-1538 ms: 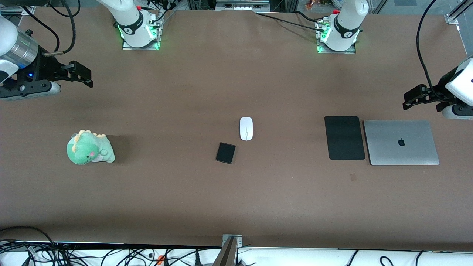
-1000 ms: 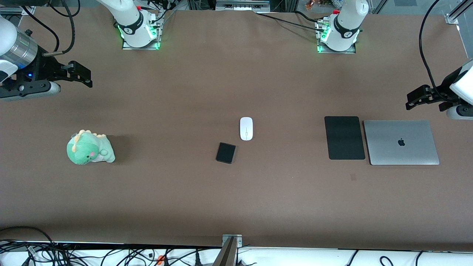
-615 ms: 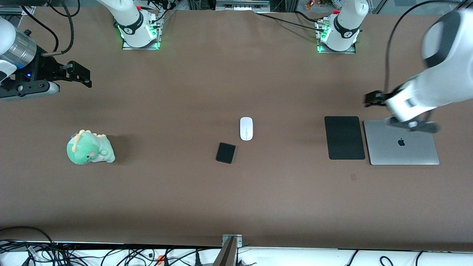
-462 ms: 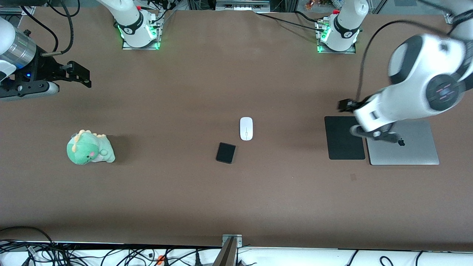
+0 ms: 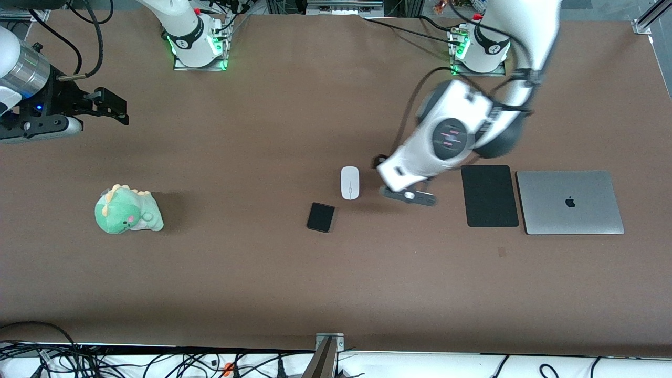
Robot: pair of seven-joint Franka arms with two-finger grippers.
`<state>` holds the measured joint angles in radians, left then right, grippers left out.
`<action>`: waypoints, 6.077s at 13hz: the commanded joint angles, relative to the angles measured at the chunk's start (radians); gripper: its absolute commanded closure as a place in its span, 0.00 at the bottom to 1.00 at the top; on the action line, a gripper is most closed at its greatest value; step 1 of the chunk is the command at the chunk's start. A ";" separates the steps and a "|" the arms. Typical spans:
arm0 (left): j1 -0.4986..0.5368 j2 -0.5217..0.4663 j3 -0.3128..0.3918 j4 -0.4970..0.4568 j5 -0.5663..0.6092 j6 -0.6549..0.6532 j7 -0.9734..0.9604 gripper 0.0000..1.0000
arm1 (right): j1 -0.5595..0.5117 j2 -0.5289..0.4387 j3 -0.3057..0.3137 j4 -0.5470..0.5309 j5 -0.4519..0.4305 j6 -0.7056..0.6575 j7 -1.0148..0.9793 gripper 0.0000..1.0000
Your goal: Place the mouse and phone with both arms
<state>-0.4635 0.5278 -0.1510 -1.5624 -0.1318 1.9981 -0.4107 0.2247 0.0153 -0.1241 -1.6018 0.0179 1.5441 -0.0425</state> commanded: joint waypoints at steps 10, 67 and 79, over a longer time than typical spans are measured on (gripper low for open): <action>-0.198 0.284 0.024 0.015 0.254 0.386 -0.367 0.00 | -0.008 0.006 0.006 0.016 -0.026 -0.006 0.013 0.00; 0.368 -0.410 0.226 -0.012 0.178 -0.400 0.471 0.00 | 0.383 0.773 0.001 0.276 0.034 0.585 0.654 0.46; 0.373 -0.413 0.220 -0.004 0.169 -0.403 0.471 0.00 | 0.067 0.709 0.000 0.030 0.094 0.672 0.061 0.42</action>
<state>-0.0910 0.1138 0.0716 -1.5862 0.0508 1.6214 0.0549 0.3035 0.7660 -0.1397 -1.5205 0.0954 2.1958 0.0369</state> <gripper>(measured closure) 0.000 0.189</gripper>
